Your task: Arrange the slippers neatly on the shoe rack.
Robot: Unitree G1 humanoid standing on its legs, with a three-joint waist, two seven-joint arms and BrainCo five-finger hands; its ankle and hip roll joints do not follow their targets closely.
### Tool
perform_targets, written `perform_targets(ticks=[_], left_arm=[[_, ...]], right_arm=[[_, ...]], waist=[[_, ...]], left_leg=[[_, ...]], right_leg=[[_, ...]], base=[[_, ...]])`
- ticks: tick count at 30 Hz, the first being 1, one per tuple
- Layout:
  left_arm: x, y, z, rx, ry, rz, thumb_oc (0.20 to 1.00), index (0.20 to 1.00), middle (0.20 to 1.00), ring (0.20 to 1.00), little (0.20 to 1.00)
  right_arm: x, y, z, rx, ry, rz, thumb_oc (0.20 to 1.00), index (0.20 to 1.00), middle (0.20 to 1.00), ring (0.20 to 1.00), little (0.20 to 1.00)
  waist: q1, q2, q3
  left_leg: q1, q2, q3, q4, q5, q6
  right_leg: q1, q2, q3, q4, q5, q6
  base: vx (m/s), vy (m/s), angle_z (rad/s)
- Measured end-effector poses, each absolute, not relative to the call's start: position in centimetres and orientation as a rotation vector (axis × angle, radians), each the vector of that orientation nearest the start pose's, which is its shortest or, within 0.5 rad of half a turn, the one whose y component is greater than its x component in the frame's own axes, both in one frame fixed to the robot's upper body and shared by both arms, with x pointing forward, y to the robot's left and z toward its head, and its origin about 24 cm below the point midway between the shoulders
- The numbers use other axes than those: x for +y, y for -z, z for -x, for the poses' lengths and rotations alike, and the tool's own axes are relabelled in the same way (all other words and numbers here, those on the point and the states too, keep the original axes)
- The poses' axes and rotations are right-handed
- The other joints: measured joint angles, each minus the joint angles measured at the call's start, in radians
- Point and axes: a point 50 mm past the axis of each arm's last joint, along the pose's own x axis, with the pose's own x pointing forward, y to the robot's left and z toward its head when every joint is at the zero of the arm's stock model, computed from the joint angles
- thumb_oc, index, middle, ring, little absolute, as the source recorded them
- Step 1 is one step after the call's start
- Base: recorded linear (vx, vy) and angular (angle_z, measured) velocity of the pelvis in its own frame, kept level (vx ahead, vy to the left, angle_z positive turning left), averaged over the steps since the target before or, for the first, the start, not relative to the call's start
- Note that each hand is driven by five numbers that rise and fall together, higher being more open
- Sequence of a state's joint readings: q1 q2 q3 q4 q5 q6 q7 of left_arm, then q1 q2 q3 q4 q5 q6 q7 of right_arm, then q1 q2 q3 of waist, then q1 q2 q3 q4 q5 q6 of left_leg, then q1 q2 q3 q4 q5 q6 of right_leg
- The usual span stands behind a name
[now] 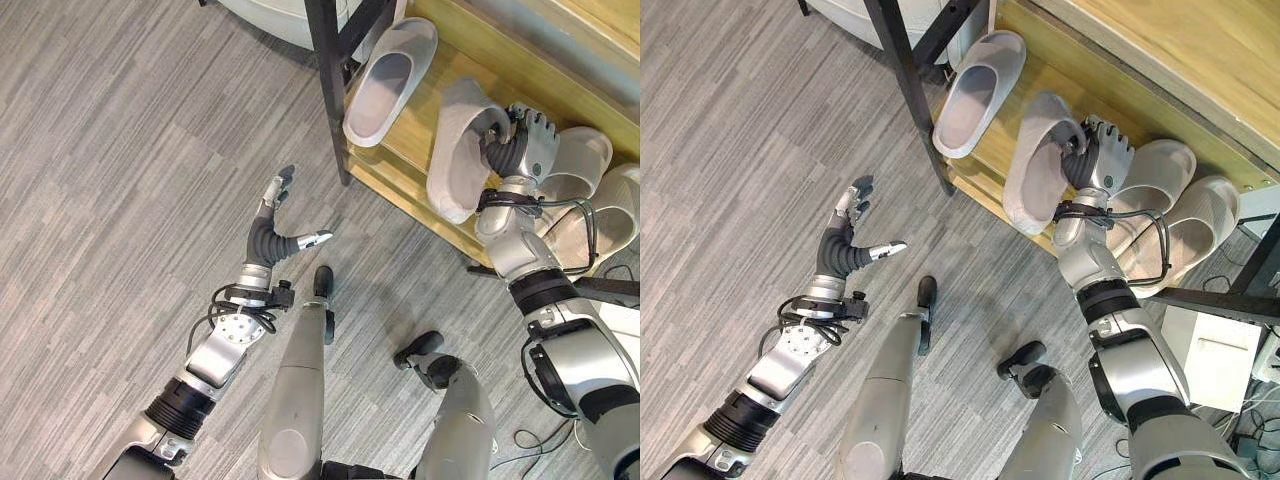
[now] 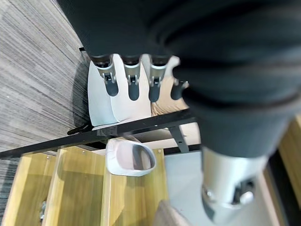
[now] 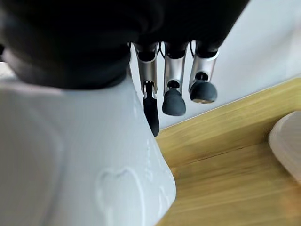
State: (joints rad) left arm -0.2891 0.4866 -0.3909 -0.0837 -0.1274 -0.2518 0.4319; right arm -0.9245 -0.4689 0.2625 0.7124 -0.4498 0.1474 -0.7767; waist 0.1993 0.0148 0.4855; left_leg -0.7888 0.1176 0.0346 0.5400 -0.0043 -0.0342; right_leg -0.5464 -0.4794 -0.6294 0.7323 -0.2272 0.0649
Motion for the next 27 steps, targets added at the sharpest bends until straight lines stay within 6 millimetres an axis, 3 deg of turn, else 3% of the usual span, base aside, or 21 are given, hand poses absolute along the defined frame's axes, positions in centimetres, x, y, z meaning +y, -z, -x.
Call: perform_targets(ticks=[7, 8, 9, 17, 27], left_arm=[[13.5, -14.7, -27.3, -0.588, 0.077, -0.205, 1.000, 1.000, 1.000, 1.000, 1.000], [13.4, -14.6, -27.3, -0.588, 0.079, -0.205, 1.000, 1.000, 1.000, 1.000, 1.000], [13.3, -14.6, -27.3, -0.588, 0.084, -0.205, 1.000, 1.000, 1.000, 1.000, 1.000], [12.5, -15.0, -27.0, -0.607, 0.140, -0.202, 1.000, 1.000, 1.000, 1.000, 1.000], [13.4, -11.0, -25.3, -0.442, 0.184, -0.240, 1.000, 1.000, 1.000, 1.000, 1.000]], right_arm=[[-21.7, -22.0, -39.6, -0.400, 0.804, 1.027, 0.200, 0.200, 0.200, 0.200, 0.200], [-21.7, -22.1, -39.7, -0.397, 0.803, 1.036, 0.940, 0.940, 0.940, 0.940, 0.940], [-21.7, -22.3, -39.7, -0.399, 0.809, 1.042, 1.000, 1.000, 1.000, 1.000, 1.000], [-21.8, -23.7, -40.4, -0.363, 0.858, 1.072, 1.000, 1.000, 1.000, 1.000, 1.000], [-21.6, -23.3, -40.4, -0.353, 0.828, 0.927, 1.000, 1.000, 1.000, 1.000, 1.000]], waist=[[0.003, 0.000, -0.004], [0.005, 0.000, -0.004], [0.008, 0.000, -0.004], [0.056, 0.002, -0.006], [0.049, 0.003, -0.006]], left_leg=[[-0.040, -0.008, -0.004, -0.006, 0.017, -0.004], [-0.043, -0.008, -0.007, -0.007, 0.019, -0.004], [-0.046, -0.010, -0.010, -0.008, 0.020, -0.006], [-0.038, -0.033, -0.032, -0.061, 0.061, -0.010], [0.007, -0.032, -0.023, -0.080, 0.064, -0.008]], right_leg=[[-0.050, -0.017, -0.002, 0.033, -0.009, -0.009], [-0.051, -0.017, -0.004, 0.033, -0.009, -0.009], [-0.051, -0.017, -0.007, 0.034, -0.010, -0.008], [-0.046, -0.035, -0.032, 0.040, -0.018, -0.015], [-0.010, -0.033, -0.026, 0.015, -0.014, -0.016]], base=[[0.01, -0.004, 0.03], [0.03, -0.031, 0.06], [0.02, -0.021, 0.09], [0.03, -0.010, 0.12], [0.00, 0.011, -0.01]])
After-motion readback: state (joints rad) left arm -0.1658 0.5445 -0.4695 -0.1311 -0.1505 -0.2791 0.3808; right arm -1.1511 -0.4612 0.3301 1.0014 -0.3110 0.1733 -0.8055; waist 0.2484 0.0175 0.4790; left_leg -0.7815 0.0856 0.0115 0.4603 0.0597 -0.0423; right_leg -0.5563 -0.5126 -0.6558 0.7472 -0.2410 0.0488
